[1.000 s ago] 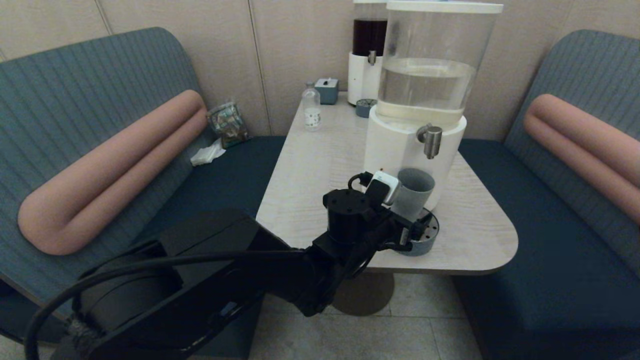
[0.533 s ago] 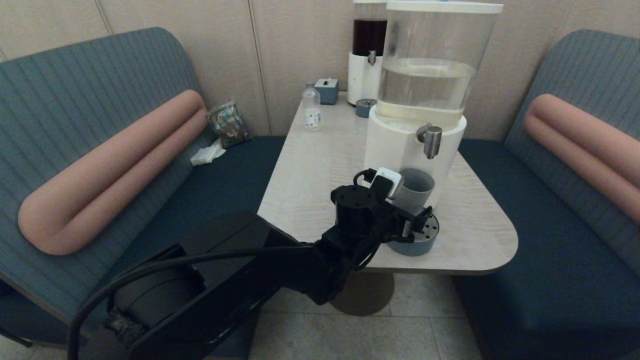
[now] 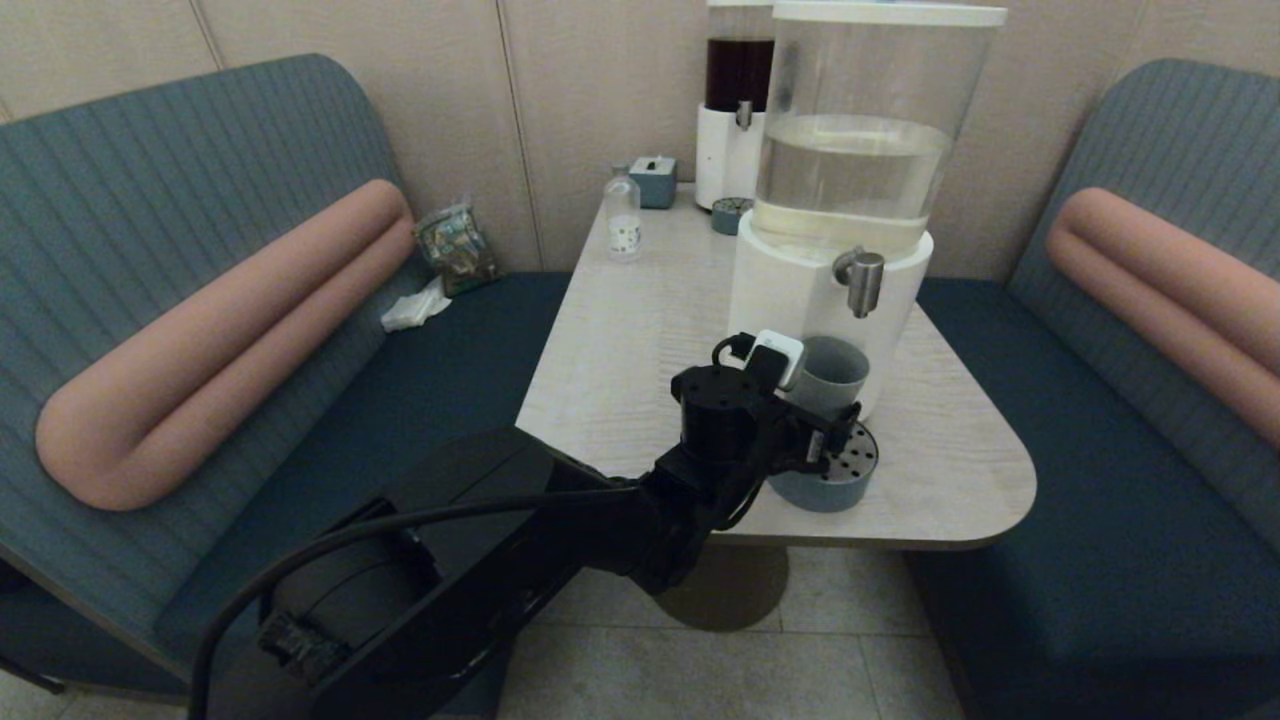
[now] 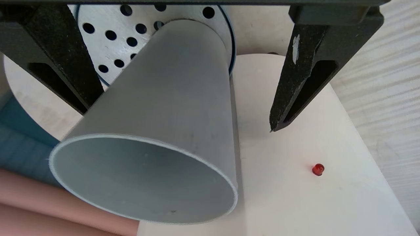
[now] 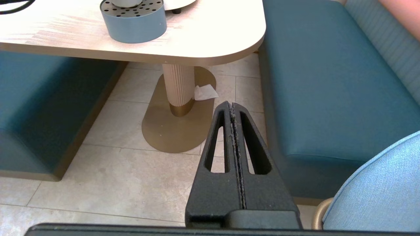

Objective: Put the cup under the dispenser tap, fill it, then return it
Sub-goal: Place the cup next to the water dispenser

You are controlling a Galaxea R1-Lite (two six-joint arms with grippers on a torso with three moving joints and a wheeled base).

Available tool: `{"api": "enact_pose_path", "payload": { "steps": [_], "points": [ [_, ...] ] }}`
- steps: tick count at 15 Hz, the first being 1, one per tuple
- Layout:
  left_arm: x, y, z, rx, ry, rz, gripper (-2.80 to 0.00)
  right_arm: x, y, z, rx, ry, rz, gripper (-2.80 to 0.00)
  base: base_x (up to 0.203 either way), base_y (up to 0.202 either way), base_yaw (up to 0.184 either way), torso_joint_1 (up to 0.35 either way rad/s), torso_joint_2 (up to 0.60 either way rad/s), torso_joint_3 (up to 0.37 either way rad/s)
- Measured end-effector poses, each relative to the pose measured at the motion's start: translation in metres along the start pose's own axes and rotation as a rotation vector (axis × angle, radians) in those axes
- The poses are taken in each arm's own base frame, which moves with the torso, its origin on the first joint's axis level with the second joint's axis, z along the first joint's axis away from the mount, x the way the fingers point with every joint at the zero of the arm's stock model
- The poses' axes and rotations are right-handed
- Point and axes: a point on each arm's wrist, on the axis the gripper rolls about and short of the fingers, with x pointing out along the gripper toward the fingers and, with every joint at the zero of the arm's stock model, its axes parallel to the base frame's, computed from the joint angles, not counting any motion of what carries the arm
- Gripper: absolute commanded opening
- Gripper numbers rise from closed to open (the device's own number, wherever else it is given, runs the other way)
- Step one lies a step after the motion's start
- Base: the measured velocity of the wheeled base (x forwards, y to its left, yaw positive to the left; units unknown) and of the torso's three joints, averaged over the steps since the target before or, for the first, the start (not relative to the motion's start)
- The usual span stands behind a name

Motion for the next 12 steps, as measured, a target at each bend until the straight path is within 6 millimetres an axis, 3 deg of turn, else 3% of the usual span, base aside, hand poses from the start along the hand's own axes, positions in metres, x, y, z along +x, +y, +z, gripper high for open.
{"api": "enact_pose_path", "payload": {
  "steps": [12],
  "points": [
    [0.0053,0.0030,-0.0046,0.008,-0.011,0.019,0.00,0.0000,0.0000,0.0000,0.000,0.000,0.000,-2.80,0.000,0.000,0.000,0.000,0.00,0.000]
  ]
}}
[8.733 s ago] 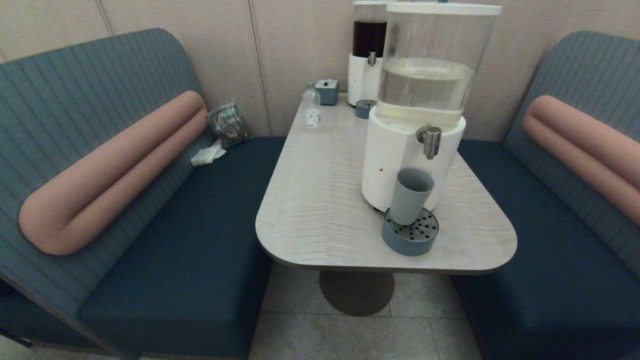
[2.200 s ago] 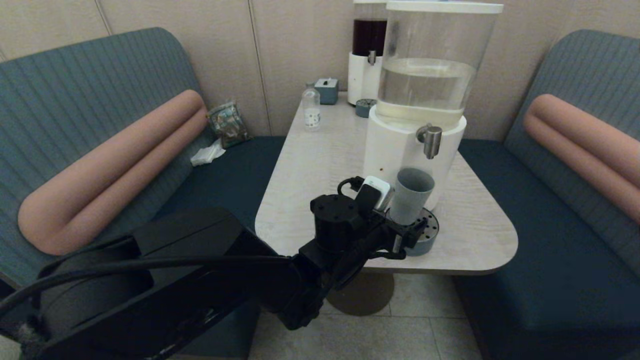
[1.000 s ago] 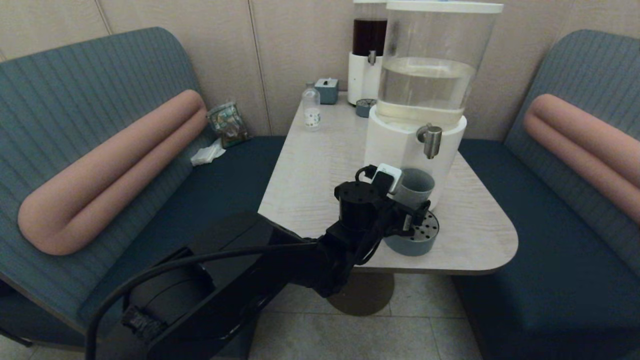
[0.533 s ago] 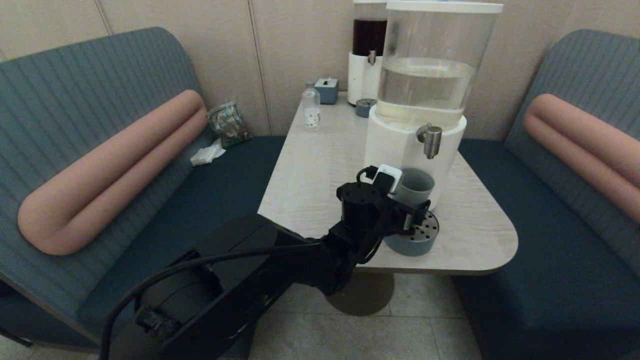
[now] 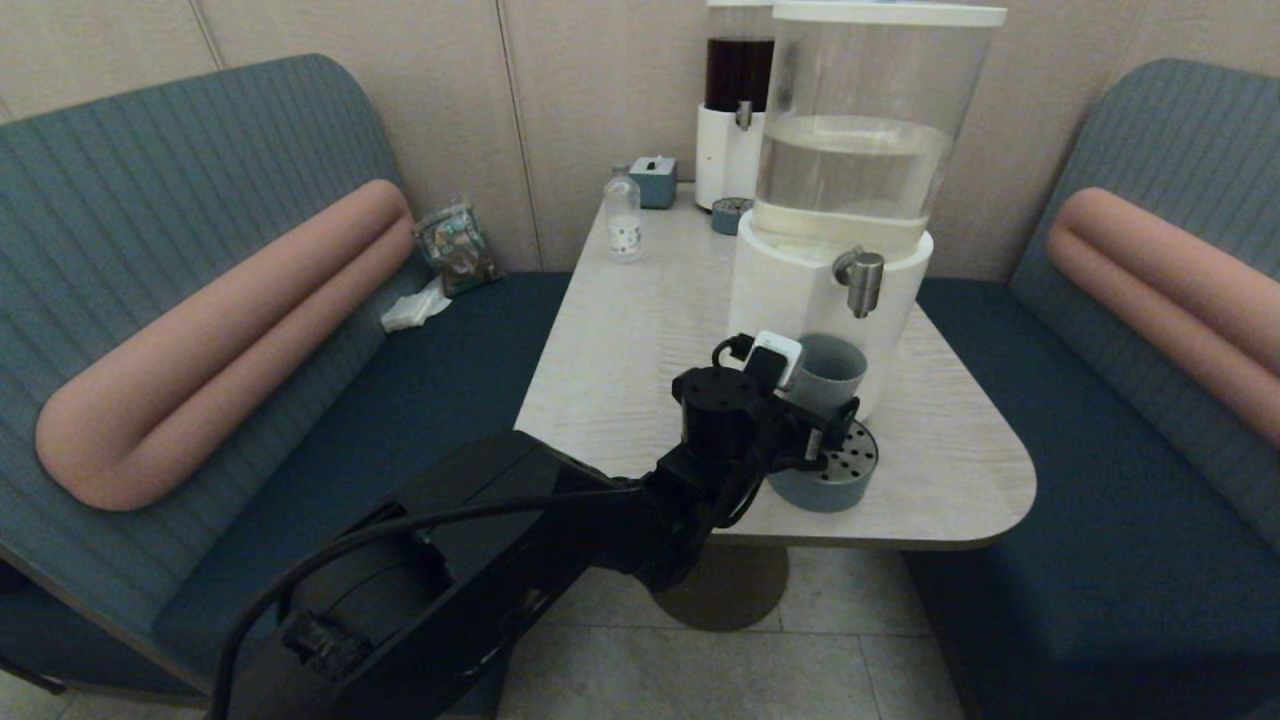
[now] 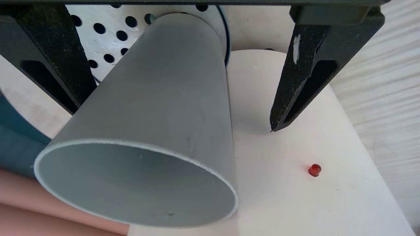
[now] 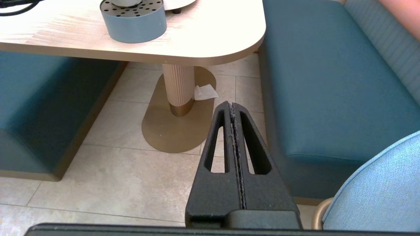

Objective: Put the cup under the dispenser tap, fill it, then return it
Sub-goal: Place the cup next to the water dispenser

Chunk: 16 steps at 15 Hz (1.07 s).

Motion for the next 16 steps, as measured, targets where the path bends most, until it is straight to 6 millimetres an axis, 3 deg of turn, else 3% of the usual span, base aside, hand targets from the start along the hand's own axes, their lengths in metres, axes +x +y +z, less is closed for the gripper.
{"api": "enact_pose_path", "payload": {
  "steps": [4,10,11,16],
  "points": [
    [0.0024,0.0021,0.0045,0.050,-0.021,0.113,0.00,0.0000,0.0000,0.0000,0.000,0.000,0.000,-2.80,0.000,0.000,0.000,0.000,0.00,0.000],
    [0.0038,0.0025,0.0050,0.049,-0.032,0.113,0.00,0.0000,0.0000,0.0000,0.000,0.000,0.000,-2.80,0.000,0.000,0.000,0.000,0.00,0.000],
    [0.0040,0.0023,0.0034,0.051,-0.026,0.112,-2.80,0.0000,0.0000,0.0000,0.000,0.000,0.000,-2.80,0.000,0.000,0.000,0.000,0.00,0.000],
    [0.0044,0.0020,-0.0001,0.069,-0.017,0.109,-2.80,0.0000,0.0000,0.0000,0.000,0.000,0.000,-2.80,0.000,0.000,0.000,0.000,0.00,0.000]
  ]
}}
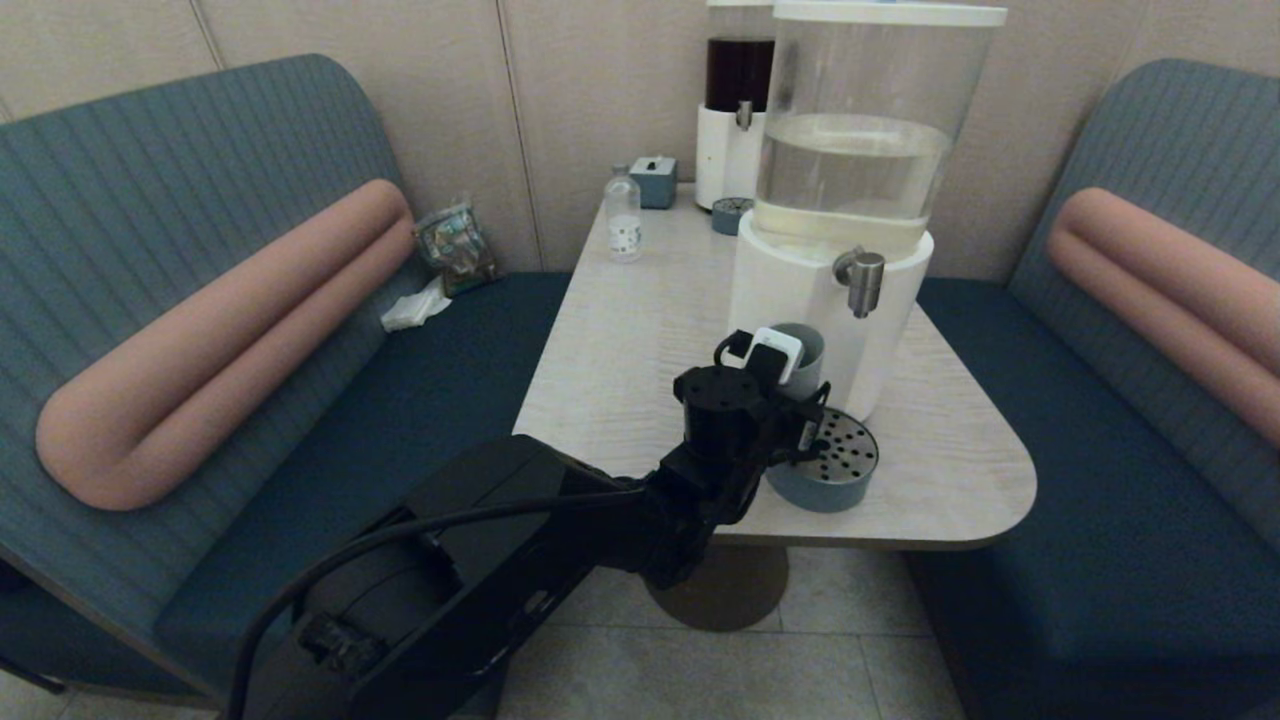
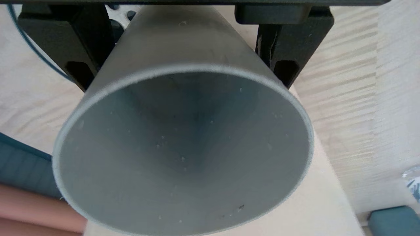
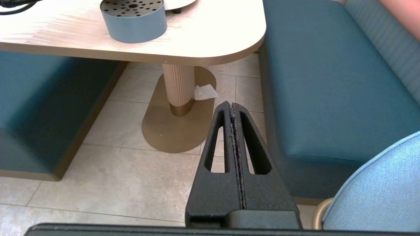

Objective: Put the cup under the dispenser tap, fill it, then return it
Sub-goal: Place the cup next to the water dispenser

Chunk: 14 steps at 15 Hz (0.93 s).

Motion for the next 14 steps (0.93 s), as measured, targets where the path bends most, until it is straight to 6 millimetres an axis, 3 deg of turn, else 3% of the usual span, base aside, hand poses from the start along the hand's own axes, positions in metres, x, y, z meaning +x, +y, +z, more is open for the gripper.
{"api": "enact_pose_path", "payload": {
  "steps": [6,10,12,14],
  "points": [
    [-0.005,0.002,0.011,-0.003,-0.012,0.010,-2.80,0.000,0.000,0.000,0.000,0.000,0.000,-2.80,0.000,0.000,0.000,0.000,0.00,0.000],
    [-0.029,0.009,0.022,0.012,0.049,0.007,-2.80,0.000,0.000,0.000,0.000,0.000,0.000,-2.80,0.000,0.000,0.000,0.000,0.00,0.000],
    [-0.041,0.022,0.027,0.019,0.063,0.028,-2.80,0.000,0.000,0.000,0.000,0.000,0.000,-2.80,0.000,0.000,0.000,0.000,0.00,0.000],
    [-0.050,0.048,0.034,0.018,0.029,0.084,-2.80,0.000,0.000,0.000,0.000,0.000,0.000,-2.80,0.000,0.000,0.000,0.000,0.00,0.000]
  ]
}}
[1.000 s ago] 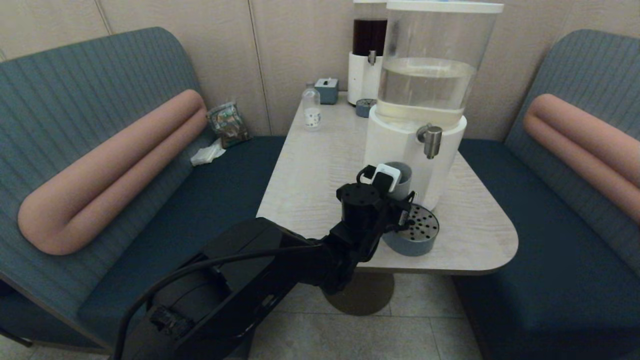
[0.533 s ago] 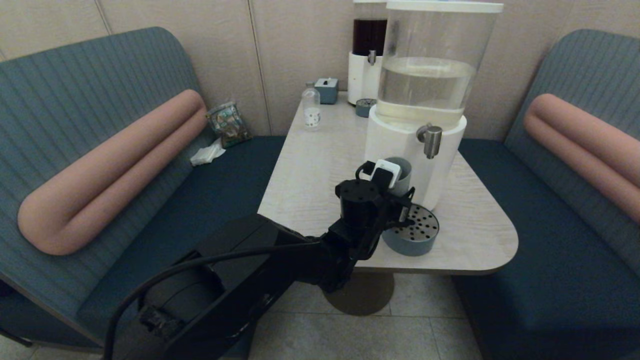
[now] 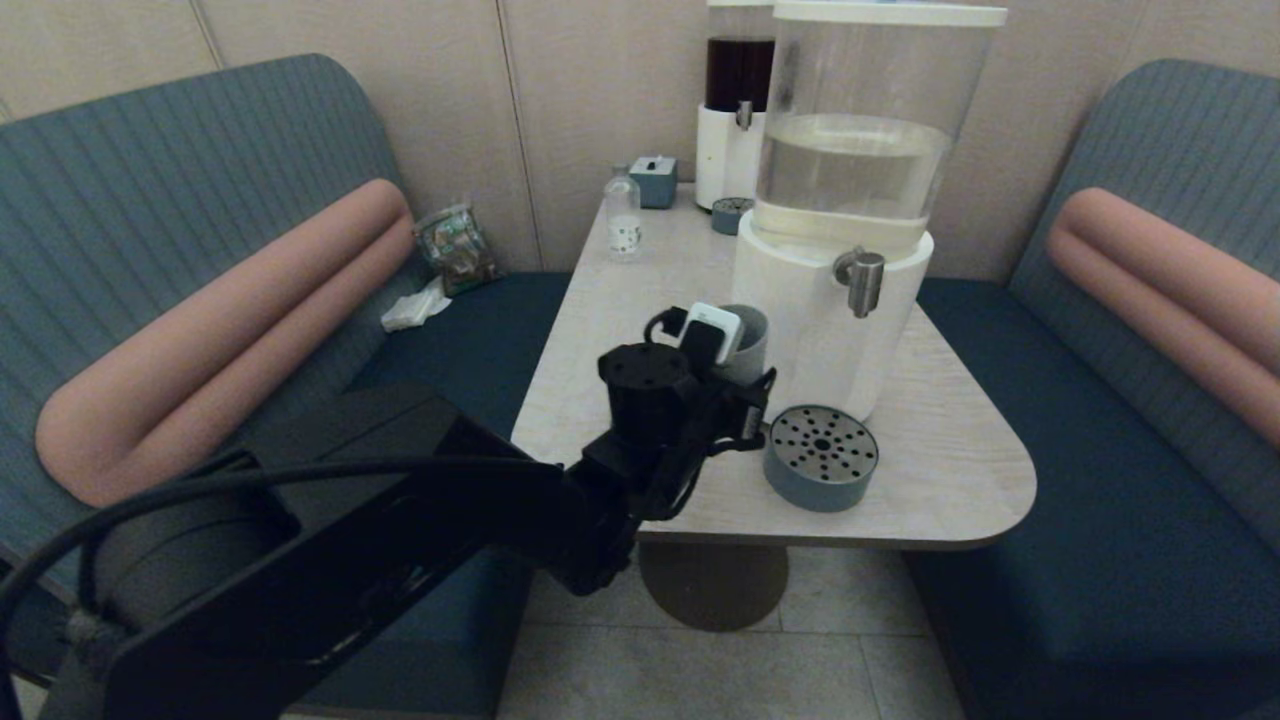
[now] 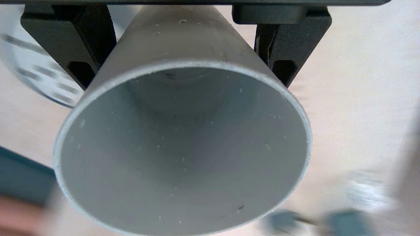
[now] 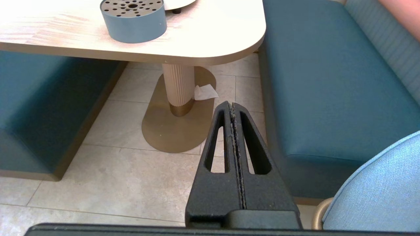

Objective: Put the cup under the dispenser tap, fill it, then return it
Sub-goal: Place the cup next to the water dispenser

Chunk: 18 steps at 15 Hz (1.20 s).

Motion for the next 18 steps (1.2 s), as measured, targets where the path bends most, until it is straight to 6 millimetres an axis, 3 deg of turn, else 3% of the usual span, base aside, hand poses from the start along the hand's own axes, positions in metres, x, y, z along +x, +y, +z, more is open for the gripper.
{"api": "enact_pose_path", "payload": {
  "steps": [5,8,10,17,18],
  "points": [
    [-0.007,0.073,-0.004,0.010,0.010,0.150,-2.80,0.000,0.000,0.000,0.000,0.000,0.000,-2.80,0.000,0.000,0.000,0.000,0.00,0.000],
    [0.001,0.096,-0.017,0.018,0.019,0.200,-2.80,0.000,0.000,0.000,-0.001,0.000,0.000,-2.80,0.000,0.000,0.000,0.000,0.00,0.000],
    [0.008,0.104,-0.033,0.022,0.036,0.218,-2.80,0.000,0.000,0.000,0.000,0.000,0.000,-2.80,0.000,0.000,0.000,0.000,0.00,0.000],
    [0.022,0.104,-0.081,0.032,0.098,0.222,-2.80,0.000,0.000,0.000,0.000,0.000,0.000,-2.80,0.000,0.000,0.000,0.000,0.00,0.000],
    [0.023,0.104,-0.085,0.035,0.106,0.222,0.00,0.000,0.000,0.000,0.000,0.000,0.000,-2.80,0.000,0.000,0.000,0.000,0.00,0.000]
  ]
}}
